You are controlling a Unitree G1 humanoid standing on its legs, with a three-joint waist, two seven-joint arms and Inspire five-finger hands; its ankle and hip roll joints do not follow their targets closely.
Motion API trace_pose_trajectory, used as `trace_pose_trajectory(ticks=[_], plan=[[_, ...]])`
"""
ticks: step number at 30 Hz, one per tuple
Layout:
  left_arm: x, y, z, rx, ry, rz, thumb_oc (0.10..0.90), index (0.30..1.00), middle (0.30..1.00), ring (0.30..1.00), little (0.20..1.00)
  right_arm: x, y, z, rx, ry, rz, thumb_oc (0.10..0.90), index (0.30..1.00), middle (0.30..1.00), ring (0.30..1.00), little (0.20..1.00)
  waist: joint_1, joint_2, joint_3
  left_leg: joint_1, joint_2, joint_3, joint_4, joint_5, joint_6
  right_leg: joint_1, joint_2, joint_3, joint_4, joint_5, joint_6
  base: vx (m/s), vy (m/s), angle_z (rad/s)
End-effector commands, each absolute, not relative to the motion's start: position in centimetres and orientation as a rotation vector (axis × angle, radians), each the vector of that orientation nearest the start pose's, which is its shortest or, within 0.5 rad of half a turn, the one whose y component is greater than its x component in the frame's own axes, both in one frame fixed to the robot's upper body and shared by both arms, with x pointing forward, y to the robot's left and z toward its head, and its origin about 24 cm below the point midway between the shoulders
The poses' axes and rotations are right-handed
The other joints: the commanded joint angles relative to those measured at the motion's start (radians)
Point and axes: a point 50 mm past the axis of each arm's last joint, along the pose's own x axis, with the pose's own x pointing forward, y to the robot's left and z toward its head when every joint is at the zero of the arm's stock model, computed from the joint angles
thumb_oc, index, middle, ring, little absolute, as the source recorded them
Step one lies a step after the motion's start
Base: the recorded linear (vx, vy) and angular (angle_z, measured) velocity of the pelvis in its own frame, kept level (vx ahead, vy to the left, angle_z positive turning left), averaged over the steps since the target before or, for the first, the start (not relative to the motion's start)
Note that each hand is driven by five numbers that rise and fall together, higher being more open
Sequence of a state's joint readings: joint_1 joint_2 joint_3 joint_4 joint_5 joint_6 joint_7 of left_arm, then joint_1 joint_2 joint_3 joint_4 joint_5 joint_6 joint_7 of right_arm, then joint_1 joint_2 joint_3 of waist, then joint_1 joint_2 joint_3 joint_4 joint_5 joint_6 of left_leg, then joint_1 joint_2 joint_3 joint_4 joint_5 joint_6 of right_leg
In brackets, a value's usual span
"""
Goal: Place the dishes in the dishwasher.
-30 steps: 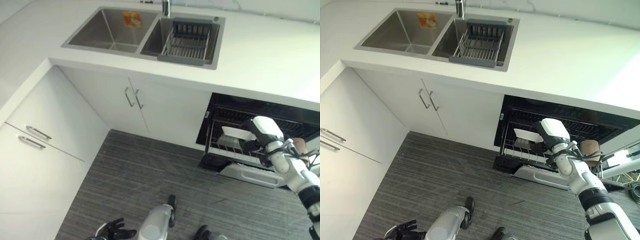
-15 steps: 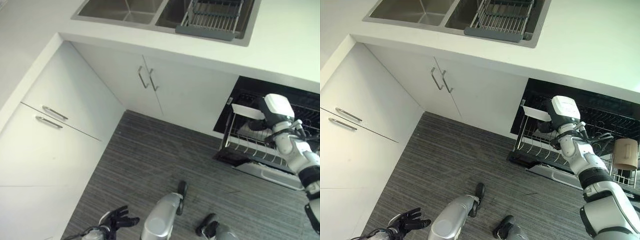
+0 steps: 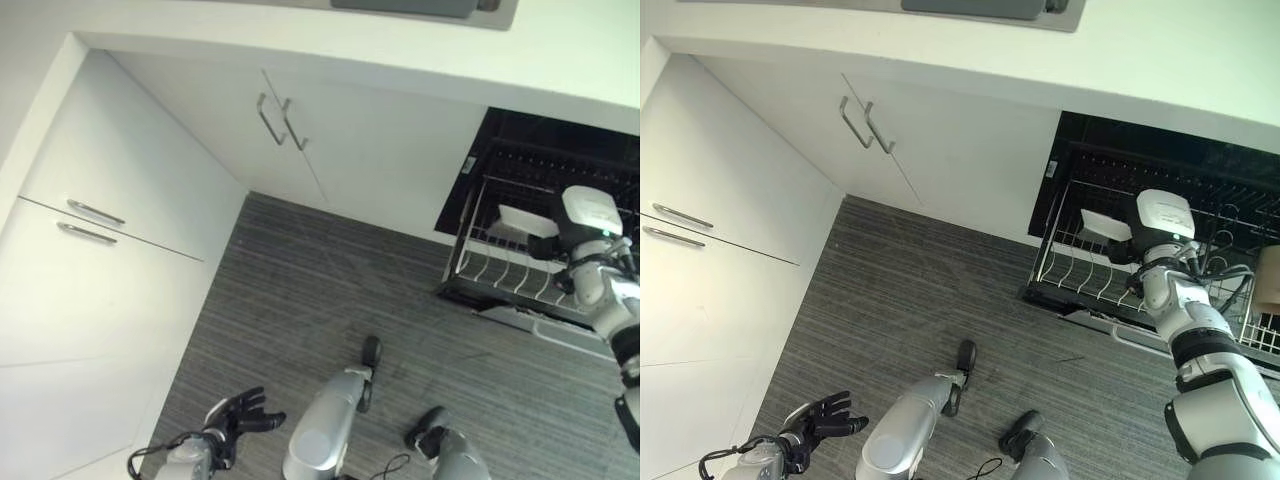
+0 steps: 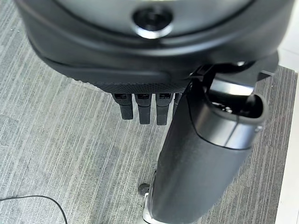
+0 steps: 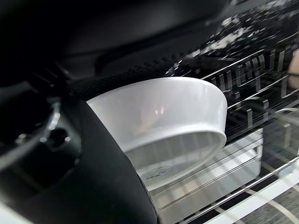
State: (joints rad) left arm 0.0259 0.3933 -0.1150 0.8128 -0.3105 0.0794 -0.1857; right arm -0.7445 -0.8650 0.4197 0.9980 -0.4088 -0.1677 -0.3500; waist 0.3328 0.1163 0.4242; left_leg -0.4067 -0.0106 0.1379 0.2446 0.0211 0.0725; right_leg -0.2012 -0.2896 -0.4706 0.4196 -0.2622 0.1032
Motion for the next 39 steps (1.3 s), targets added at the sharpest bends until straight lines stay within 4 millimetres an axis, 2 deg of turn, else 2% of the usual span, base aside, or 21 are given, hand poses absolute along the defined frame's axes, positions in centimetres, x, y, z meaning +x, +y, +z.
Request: trace_pose_trajectory(ticks=[1,2,5,6,7,8,9,10,17,26,27,30,31,32,35,38,39], plan=[[13.2,29.1,-10.8,0.101,0.948,0.067,0.800,0.900,0.900,0.900,0.900,34.5,-35.1,19.9,-1.395,-0.170,-0.506,0.400,0.300,0.300,0.300,0.300,0.015,-0.028,-0.047,-0.140,0.034,-0.034,0.055,-0.075,-0.145,0.171,-0.058,0.064,-0.120,0.048,0.101,-0.11,0.061,-0.08],[13.5,29.2,-10.7,0.107,0.937,0.061,0.800,0.900,0.900,0.900,0.900,34.4,-35.4,20.2,-1.394,-0.158,-0.519,0.400,0.300,0.300,0.300,0.300,0.018,-0.016,-0.044,-0.154,0.039,-0.026,0.055,-0.048,-0.134,0.159,-0.056,0.057,-0.120,0.069,0.098,-0.11,0.054,-0.09],[13.9,29.1,-10.4,0.109,0.916,0.058,0.800,0.900,0.900,0.900,0.900,34.4,-35.8,20.5,-1.398,-0.133,-0.542,0.400,0.300,0.300,0.300,0.300,0.016,-0.013,-0.039,-0.161,0.039,-0.021,0.055,-0.045,-0.135,0.147,-0.058,0.062,-0.120,0.073,0.099,-0.04,-0.004,-0.07],[14.4,29.2,-10.1,0.107,0.899,0.063,0.800,0.900,0.900,0.900,0.900,34.3,-36.1,20.6,-1.422,-0.111,-0.534,0.400,0.300,0.300,0.300,0.300,0.011,-0.022,-0.038,-0.161,0.034,-0.022,0.055,-0.067,-0.148,0.147,-0.061,0.076,-0.120,0.055,0.105,-0.06,-0.006,-0.02],[14.5,29.2,-10.0,0.106,0.892,0.065,0.800,0.900,0.900,0.900,0.900,34.4,-36.2,20.6,-1.428,-0.099,-0.527,0.400,0.300,0.300,0.300,0.300,0.014,-0.013,-0.036,-0.174,0.039,-0.014,0.055,-0.041,-0.136,0.134,-0.059,0.069,-0.120,0.076,0.102,0.01,-0.058,-0.02],[14.7,29.2,-9.9,0.105,0.889,0.067,0.800,0.900,0.900,0.900,0.900,34.4,-36.2,20.5,-1.432,-0.079,-0.515,0.400,0.300,0.300,0.300,0.300,0.010,-0.023,-0.037,-0.167,0.034,-0.018,0.055,-0.066,-0.147,0.139,-0.062,0.078,-0.120,0.057,0.107,0.00,0.000,0.00],[14.8,29.3,-9.8,0.105,0.888,0.067,0.800,0.900,0.900,0.900,0.900,34.4,-36.2,20.5,-1.427,-0.071,-0.512,0.527,0.491,0.491,0.491,0.491,0.010,-0.024,-0.037,-0.168,0.034,-0.017,0.055,-0.066,-0.147,0.138,-0.062,0.078,-0.120,0.058,0.107,0.05,-0.058,-0.07],[14.9,29.4,-9.7,0.105,0.886,0.067,0.800,0.900,0.900,0.900,0.900,34.4,-36.3,20.3,-1.414,-0.055,-0.502,0.800,0.900,0.900,0.900,0.900,0.009,-0.024,-0.036,-0.169,0.034,-0.016,0.055,-0.066,-0.146,0.136,-0.063,0.078,-0.120,0.059,0.108,-0.02,-0.004,-0.05],[15.3,29.6,-9.5,0.119,0.883,0.047,0.800,0.900,0.900,0.900,0.900,34.6,-36.1,18.5,-1.365,0.038,-0.408,0.800,0.900,0.900,0.900,0.900,0.007,-0.037,-0.044,-0.169,0.036,-0.010,0.055,-0.069,-0.147,0.131,-0.065,0.077,-0.120,0.066,0.114,0.00,0.000,-0.01],[15.1,30.1,-9.2,0.129,0.897,0.048,0.800,0.900,0.900,0.900,0.900,34.6,-35.8,17.8,-1.239,0.087,-0.333,0.800,0.900,0.900,0.900,0.900,0.002,-0.066,-0.060,-0.155,0.053,-0.006,0.055,-0.076,-0.150,0.128,-0.052,0.087,-0.120,0.072,0.118,-0.01,-0.001,0.00],[15.1,30.3,-9.1,0.131,0.899,0.048,0.800,0.900,0.900,0.900,0.900,34.7,-35.7,17.7,-1.216,0.098,-0.323,0.800,0.900,0.900,0.900,0.900,0.004,-0.062,-0.060,-0.161,0.062,0.002,0.055,-0.052,-0.139,0.121,-0.048,0.079,-0.120,0.092,0.114,-0.09,0.025,-0.03],[14.9,30.5,-9.1,0.131,0.906,0.049,0.800,0.900,0.900,0.900,0.900,34.7,-35.5,17.7,-1.139,0.106,-0.298,0.800,0.900,0.900,0.900,0.900,-0.004,-0.074,-0.067,-0.147,0.070,0.006,0.055,-0.058,-0.140,0.125,-0.045,0.082,-0.120,0.092,0.115,-0.01,-0.001,-0.05],[14.9,30.5,-9.1,0.130,0.907,0.049,0.800,0.900,0.900,0.900,0.900,34.7,-35.5,17.6,-1.136,0.109,-0.296,0.800,0.900,0.900,0.900,0.900,-0.007,-0.083,-0.070,-0.137,0.065,-0.001,0.055,-0.084,-0.152,0.134,-0.046,0.092,-0.120,0.073,0.120,0.00,0.000,0.00],[14.7,30.5,-9.1,0.126,0.912,0.057,0.800,0.900,0.900,0.900,0.900,34.5,-35.7,17.3,-1.052,0.129,-0.301,0.800,0.900,0.900,0.900,0.900,-0.010,-0.082,-0.073,-0.136,0.076,0.010,0.055,-0.062,-0.140,0.130,-0.041,0.086,-0.120,0.091,0.116,0.00,0.000,0.00],[14.0,30.9,-9.2,0.127,0.934,0.081,0.800,0.900,0.900,0.900,0.900,33.8,-35.9,15.7,-0.810,0.163,-0.289,0.800,0.900,0.900,0.900,0.900,-0.027,-0.105,-0.093,-0.103,0.092,0.019,0.055,-0.077,-0.139,0.141,-0.030,0.096,-0.120,0.091,0.117,0.01,0.029,-0.05],[13.3,31.2,-9.3,0.119,0.945,0.104,0.800,0.900,0.900,0.900,0.900,33.2,-35.7,15.1,-0.667,0.140,-0.286,0.800,0.900,0.900,0.900,0.900,-0.045,-0.119,-0.104,-0.082,0.106,0.029,0.055,-0.085,-0.140,0.149,-0.024,0.104,-0.120,0.088,0.117,0.02,0.005,-0.05],[12.9,31.3,-9.4,0.110,0.952,0.121,0.800,0.900,0.900,0.900,0.900,32.9,-35.4,14.7,-0.569,0.112,-0.285,0.800,0.900,0.900,0.900,0.900,-0.058,-0.126,-0.112,-0.068,0.112,0.035,0.055,-0.090,-0.139,0.152,-0.019,0.109,-0.120,0.087,0.117,0.06,0.037,-0.11]])
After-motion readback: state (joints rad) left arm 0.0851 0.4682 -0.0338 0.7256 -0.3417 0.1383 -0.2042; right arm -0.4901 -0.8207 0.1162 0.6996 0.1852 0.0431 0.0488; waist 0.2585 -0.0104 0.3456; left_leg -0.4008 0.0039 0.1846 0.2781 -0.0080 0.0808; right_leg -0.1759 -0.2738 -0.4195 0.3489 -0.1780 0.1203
